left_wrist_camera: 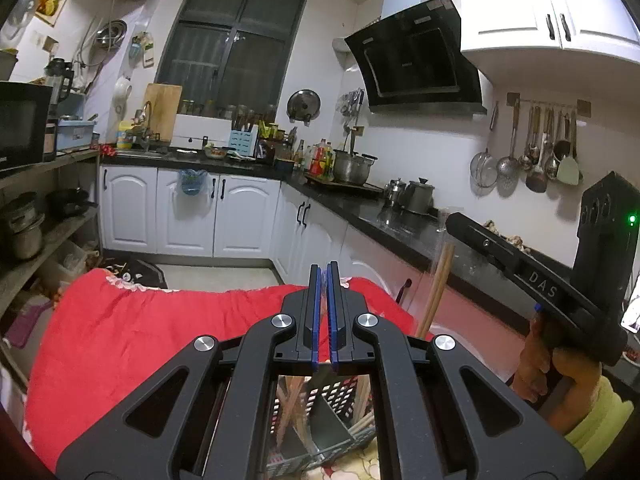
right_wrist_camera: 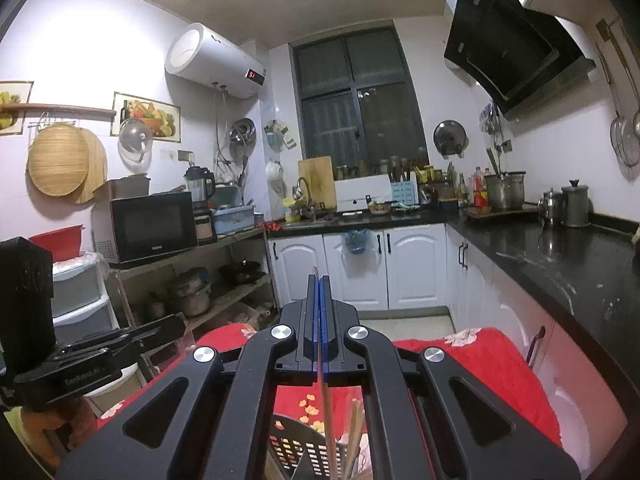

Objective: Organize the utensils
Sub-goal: 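Lower both held chopsticks into the green caddy and open both tools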

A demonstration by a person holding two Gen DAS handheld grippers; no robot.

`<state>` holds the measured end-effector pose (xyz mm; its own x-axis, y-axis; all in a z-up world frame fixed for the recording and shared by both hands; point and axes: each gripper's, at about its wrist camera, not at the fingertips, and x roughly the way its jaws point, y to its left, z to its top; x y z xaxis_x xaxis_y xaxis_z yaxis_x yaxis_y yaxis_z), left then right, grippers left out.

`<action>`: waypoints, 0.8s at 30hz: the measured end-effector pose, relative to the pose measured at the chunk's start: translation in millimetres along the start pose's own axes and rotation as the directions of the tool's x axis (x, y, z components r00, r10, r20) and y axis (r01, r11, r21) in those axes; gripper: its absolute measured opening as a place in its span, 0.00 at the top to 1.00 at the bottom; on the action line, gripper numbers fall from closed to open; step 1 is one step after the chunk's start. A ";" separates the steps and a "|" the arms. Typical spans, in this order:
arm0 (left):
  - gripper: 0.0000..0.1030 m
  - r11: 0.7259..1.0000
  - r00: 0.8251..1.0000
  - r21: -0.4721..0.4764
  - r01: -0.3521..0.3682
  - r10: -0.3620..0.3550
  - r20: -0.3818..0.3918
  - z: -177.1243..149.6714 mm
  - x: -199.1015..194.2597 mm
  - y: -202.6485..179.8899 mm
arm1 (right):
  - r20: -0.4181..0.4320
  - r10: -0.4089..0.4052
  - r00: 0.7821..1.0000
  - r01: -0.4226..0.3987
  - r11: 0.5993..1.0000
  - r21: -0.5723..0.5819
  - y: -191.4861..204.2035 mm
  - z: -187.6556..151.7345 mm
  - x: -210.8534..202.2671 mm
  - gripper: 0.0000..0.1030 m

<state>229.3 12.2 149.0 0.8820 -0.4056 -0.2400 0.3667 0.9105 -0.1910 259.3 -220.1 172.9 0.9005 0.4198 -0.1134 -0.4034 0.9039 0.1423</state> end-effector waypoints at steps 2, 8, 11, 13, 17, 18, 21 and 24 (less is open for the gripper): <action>0.99 1.000 1.000 -0.006 0.000 0.000 -0.010 -6.2 4.1 2.2 | -0.013 0.002 1.000 -0.002 1.000 0.000 -0.7 -6.6 3.3 0.99; 0.99 1.000 0.999 -0.013 -0.002 0.001 -0.042 -19.3 12.7 7.2 | -0.056 0.013 0.998 -0.013 1.000 0.005 -1.5 -25.3 14.2 0.99; 0.99 1.000 0.998 -0.018 -0.005 0.004 -0.062 -25.9 16.6 9.2 | -0.067 0.013 0.998 -0.012 1.000 0.014 -4.2 -33.9 16.7 0.99; 0.99 1.000 0.998 -0.021 -0.009 0.007 -0.069 -30.2 18.0 11.3 | -0.067 0.008 0.998 -0.007 1.000 0.019 -5.8 -36.5 16.0 0.99; 0.99 0.999 0.996 -0.036 -0.017 0.014 -0.085 -39.1 20.5 16.2 | -0.060 0.005 0.998 -0.003 0.999 0.033 -8.3 -35.0 13.4 0.99; 0.99 0.999 0.996 -0.041 -0.018 0.015 -0.087 -41.3 20.0 17.7 | -0.051 0.009 0.999 -0.007 0.999 0.040 -9.1 -33.5 12.2 0.99; 0.99 0.999 0.995 -0.049 -0.022 0.017 -0.093 -44.3 20.6 19.8 | 0.007 0.057 0.998 -0.057 0.996 0.071 -8.7 -24.9 6.5 0.99; 0.99 0.998 0.994 -0.053 -0.028 0.022 -0.103 -46.6 23.4 19.2 | 0.023 0.056 0.998 -0.057 0.997 0.045 -4.1 -22.3 8.1 0.99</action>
<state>243.2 16.4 95.4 0.8546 -0.3916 -0.3409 0.3261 0.9158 -0.2345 264.7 -218.6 149.4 0.8801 0.4676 -0.0828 -0.4462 0.8739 0.1929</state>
